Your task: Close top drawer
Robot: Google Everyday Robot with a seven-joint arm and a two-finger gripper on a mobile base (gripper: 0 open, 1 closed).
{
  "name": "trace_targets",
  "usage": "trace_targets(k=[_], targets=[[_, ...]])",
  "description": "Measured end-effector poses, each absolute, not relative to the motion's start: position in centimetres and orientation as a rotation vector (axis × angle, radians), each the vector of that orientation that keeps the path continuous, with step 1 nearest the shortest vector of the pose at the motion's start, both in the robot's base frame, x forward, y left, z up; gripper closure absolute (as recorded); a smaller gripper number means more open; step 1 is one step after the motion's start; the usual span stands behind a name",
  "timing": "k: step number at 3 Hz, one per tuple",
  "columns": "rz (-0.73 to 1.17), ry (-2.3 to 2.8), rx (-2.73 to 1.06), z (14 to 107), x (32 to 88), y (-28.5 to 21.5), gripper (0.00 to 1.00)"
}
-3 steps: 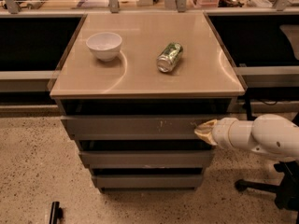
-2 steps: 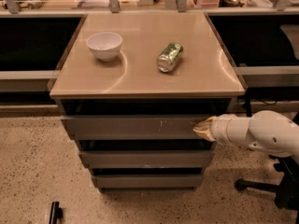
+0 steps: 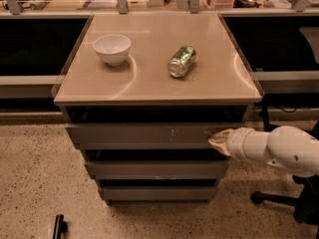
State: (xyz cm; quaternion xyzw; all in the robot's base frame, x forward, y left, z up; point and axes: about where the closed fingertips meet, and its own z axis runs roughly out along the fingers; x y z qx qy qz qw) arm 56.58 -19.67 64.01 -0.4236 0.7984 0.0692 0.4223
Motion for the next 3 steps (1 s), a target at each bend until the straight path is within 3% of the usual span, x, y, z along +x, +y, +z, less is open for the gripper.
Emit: trace_targets(k=[1, 3], targets=[[0.144, 2.056, -0.938, 64.9, 52.7, -20.3, 1.0], [0.151, 2.079, -0.957, 63.8, 51.2, -19.9, 0.58]])
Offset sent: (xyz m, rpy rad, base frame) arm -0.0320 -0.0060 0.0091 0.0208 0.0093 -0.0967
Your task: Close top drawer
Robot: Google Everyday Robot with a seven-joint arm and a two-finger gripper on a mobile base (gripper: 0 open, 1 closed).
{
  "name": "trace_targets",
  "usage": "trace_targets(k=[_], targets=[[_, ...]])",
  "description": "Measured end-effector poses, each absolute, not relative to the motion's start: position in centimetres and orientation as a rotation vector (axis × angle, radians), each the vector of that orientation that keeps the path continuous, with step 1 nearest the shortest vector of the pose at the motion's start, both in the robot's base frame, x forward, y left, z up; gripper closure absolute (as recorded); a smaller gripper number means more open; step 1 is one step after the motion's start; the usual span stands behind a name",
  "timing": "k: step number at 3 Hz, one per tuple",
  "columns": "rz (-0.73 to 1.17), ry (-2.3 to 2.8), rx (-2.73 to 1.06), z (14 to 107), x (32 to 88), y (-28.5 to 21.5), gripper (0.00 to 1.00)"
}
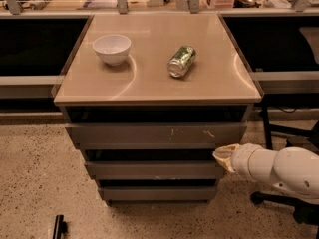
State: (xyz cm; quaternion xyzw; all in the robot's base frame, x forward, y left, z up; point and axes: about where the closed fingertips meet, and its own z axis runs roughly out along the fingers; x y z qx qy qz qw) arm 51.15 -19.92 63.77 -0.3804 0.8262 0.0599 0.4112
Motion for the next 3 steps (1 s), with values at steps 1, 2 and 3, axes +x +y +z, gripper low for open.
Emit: trace_targets(k=[1, 2, 3], targets=[[0.151, 2.079, -0.957, 63.77, 51.15, -19.91, 0.35], [0.151, 2.079, -0.957, 63.77, 51.15, -19.91, 0.11], [0.151, 2.079, -0.958, 63.77, 51.16, -19.91, 0.0]])
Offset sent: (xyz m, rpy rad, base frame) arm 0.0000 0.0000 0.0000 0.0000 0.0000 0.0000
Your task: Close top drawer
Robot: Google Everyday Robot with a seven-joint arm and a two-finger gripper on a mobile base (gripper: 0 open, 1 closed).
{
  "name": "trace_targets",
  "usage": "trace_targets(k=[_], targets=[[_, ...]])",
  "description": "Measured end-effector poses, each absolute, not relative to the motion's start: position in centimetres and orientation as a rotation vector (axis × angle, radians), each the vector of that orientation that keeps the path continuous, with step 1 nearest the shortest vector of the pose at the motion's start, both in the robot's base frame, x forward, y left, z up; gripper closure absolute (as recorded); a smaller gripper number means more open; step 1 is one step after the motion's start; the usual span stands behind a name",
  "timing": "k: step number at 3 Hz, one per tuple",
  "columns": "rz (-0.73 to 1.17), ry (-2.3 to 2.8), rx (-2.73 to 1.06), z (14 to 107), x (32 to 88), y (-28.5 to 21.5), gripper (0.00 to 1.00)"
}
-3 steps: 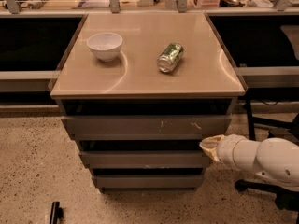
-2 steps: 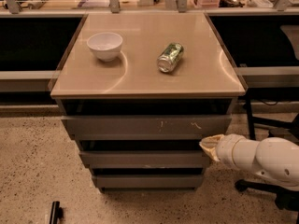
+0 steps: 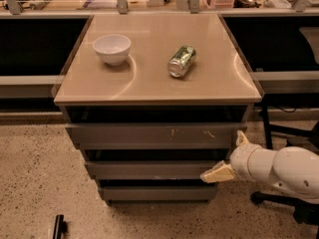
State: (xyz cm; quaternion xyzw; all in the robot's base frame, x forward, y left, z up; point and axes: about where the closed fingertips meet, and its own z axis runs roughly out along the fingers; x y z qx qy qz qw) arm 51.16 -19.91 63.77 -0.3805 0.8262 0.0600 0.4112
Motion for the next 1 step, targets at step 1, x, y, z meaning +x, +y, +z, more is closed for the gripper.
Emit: trace_targets(k=[1], targets=[[0.151, 2.079, -0.958, 63.77, 51.16, -19.91, 0.0]])
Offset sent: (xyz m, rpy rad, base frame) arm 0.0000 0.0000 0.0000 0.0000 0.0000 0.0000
